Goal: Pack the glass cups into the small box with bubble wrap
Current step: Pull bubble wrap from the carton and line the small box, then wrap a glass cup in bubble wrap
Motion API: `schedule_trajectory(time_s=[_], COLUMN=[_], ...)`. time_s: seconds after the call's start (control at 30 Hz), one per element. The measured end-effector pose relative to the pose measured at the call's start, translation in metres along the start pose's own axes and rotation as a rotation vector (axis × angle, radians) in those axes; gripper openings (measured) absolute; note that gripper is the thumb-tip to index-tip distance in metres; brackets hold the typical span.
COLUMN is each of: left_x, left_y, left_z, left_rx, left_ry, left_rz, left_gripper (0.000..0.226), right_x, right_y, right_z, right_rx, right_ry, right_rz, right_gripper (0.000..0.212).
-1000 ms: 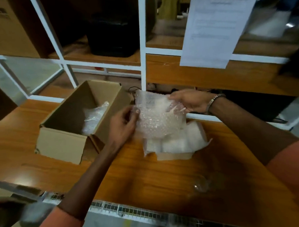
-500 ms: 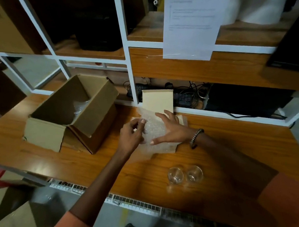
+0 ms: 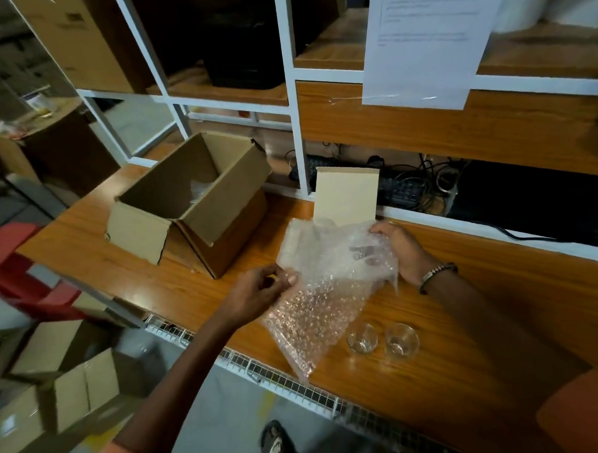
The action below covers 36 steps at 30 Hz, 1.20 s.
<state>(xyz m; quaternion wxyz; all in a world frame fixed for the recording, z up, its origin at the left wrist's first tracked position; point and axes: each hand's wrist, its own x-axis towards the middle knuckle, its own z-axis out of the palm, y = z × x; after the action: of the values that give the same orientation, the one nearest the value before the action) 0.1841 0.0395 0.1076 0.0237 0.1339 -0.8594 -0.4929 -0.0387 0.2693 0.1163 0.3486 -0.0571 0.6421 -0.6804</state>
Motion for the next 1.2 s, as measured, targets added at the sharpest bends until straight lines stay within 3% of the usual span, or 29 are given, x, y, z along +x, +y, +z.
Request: schedule_trajectory(time_s=[0.07,0.2,0.3,0.43,0.53,0.67,0.73,0.83,0.93,1.07,1.2], left_x=[-0.006,-0.016,-0.018,-0.013,-0.004,0.008,0.011,0.012,0.012,0.008,0.003], left_y=[0.0,-0.001,-0.012,-0.026,-0.028,-0.036,-0.039,-0.042,-0.045,-0.046,-0.045], left_z=[-0.004,-0.015,-0.022,-0.026,-0.015,-0.001,0.002,0.009,0.016,0.022,0.023], left_rx=[-0.061,-0.198,-0.191,-0.488,-0.489,-0.509,-0.534,-0.537,-0.553,-0.554,-0.542], left_ry=[-0.107,-0.29,-0.134,0.148,0.247,0.284,0.272,0.242,0.262,0.268,0.251], left_rz=[0.023,-0.099,-0.152,-0.304,-0.356,-0.401,-0.416,-0.411,-0.441,-0.431,-0.397], left_gripper=[0.021,0.016,0.032,0.031,0.032,0.027,0.029,0.03,0.03,0.027,0.028], right_x=[0.001,0.005,0.006,0.019,0.02,0.008,-0.003,-0.026,-0.039,-0.038,-0.037], right_y=[-0.006,-0.02,-0.026,-0.022,-0.007,0.005,0.005,0.012,0.039,0.08,0.098], right_z=[0.0,-0.015,-0.032,-0.051,-0.053,-0.034,-0.02,-0.002,0.006,0.001,-0.003], right_rx=[-0.07,-0.154,-0.19,-0.251,-0.585,-1.086,-1.211,-1.29,-1.532,-1.787,-1.723], right_ry=[0.011,0.101,0.186,0.306,0.321,0.431,0.324,-0.13,-0.409,-0.556,-0.556], right_rz=[-0.001,-0.024,-0.014,-0.049,-0.12,-0.529,-0.642,-0.405,-0.265,-0.111,-0.144], right_gripper=[0.023,0.032,0.035,0.036,0.064,0.065,0.048,0.039,0.067,0.113,0.088])
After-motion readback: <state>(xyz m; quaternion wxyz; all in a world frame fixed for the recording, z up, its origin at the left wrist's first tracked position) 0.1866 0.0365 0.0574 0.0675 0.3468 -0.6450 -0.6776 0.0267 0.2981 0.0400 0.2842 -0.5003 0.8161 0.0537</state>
